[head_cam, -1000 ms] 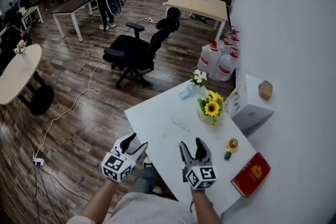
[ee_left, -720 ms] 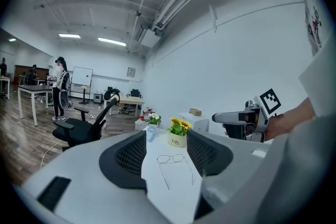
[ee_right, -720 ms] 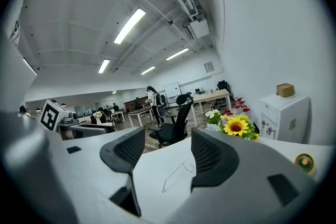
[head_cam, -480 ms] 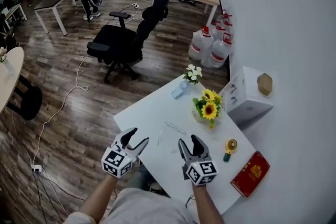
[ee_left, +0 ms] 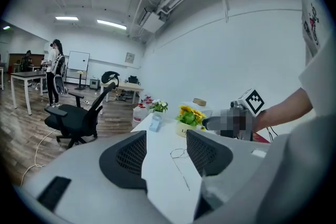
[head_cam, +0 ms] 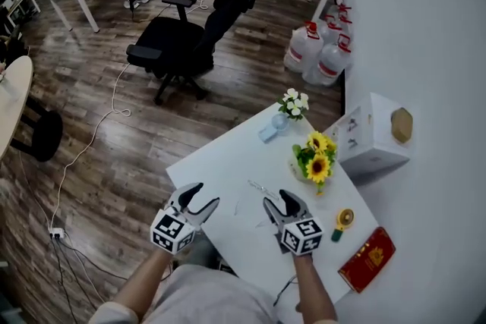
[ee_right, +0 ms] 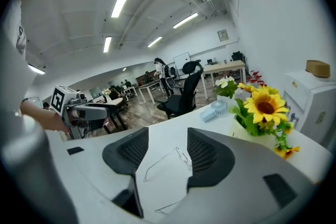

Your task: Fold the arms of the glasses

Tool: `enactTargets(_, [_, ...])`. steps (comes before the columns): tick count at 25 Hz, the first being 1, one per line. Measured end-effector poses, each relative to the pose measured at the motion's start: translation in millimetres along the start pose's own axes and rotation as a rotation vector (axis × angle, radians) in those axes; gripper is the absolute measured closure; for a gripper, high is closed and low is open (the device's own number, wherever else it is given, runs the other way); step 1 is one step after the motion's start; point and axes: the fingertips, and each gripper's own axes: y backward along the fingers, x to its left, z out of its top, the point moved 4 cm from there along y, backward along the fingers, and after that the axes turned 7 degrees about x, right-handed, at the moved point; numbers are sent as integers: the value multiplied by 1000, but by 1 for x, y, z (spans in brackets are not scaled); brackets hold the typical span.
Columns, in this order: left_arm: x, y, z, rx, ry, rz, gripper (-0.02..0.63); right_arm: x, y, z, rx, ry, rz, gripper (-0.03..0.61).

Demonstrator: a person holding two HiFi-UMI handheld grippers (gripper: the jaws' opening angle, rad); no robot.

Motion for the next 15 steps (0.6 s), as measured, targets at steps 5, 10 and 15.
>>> enactTargets(5, [22,-18,-10,53,15,-17,380,-26,-40,-20,187,-29,113,370])
enactTargets(10, [36,-32,-23,97,46,-31,380,-48,-68,-37,323,-50,161,379])
enactTargets(15, [49,-47,-26,139,61,-59,380,-60,-92,-45,432,-84,219,408])
